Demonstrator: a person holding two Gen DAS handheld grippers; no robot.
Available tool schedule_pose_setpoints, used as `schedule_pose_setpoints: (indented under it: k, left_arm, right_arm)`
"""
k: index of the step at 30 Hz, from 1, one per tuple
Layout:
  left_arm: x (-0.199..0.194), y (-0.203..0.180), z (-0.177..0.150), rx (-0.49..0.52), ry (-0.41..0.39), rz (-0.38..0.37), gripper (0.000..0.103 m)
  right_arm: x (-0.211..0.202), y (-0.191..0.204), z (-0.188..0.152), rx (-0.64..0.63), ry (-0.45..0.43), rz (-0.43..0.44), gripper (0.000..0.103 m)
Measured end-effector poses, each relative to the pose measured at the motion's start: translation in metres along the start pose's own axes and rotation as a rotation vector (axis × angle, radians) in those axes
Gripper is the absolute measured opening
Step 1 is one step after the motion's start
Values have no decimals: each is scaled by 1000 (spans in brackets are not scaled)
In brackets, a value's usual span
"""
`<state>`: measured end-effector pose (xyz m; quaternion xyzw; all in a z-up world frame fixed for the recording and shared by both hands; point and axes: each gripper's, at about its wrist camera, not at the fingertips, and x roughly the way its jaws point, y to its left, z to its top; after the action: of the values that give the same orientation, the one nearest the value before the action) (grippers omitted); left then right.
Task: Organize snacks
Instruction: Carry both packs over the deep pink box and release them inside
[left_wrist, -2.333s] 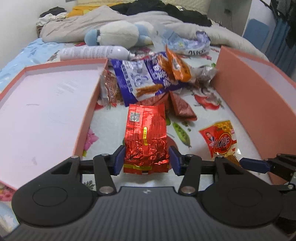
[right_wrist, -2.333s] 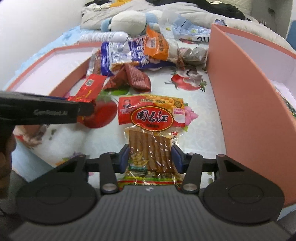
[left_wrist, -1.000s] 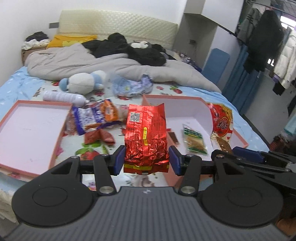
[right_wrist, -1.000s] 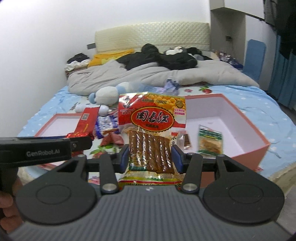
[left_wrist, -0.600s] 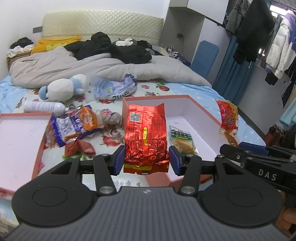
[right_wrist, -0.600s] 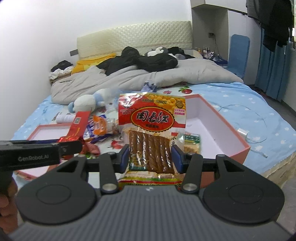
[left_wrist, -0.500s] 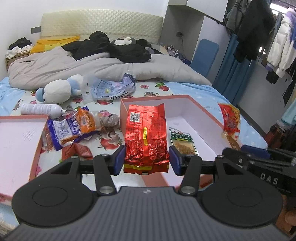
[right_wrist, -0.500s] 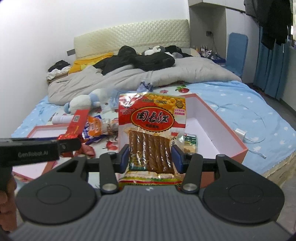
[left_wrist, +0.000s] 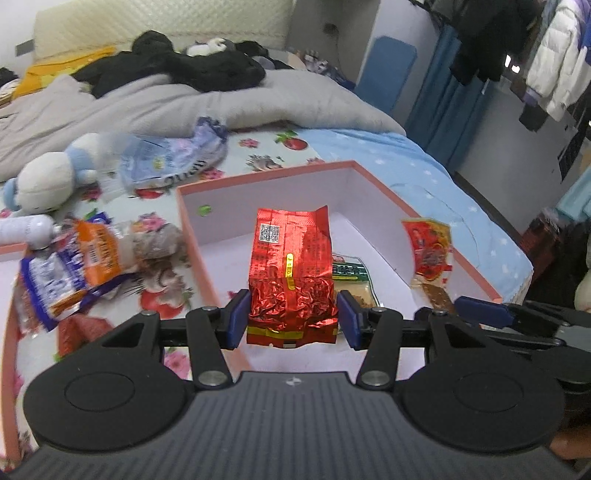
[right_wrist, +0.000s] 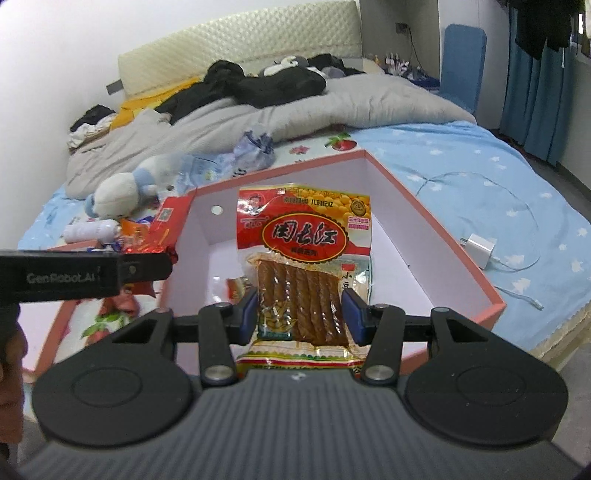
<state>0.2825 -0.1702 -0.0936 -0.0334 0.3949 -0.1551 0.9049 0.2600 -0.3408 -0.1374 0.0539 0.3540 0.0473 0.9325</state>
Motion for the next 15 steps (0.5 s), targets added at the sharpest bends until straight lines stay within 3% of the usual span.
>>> schedule_pose_setpoints:
  k: [12, 15]
  left_arm:
    - [82, 4, 23, 33, 77, -31, 57]
    - [86, 4, 23, 40, 76, -39, 57]
  right_arm:
    - [62, -22, 9, 25, 76, -31, 53]
    - [71, -26, 11, 49, 95, -53, 64]
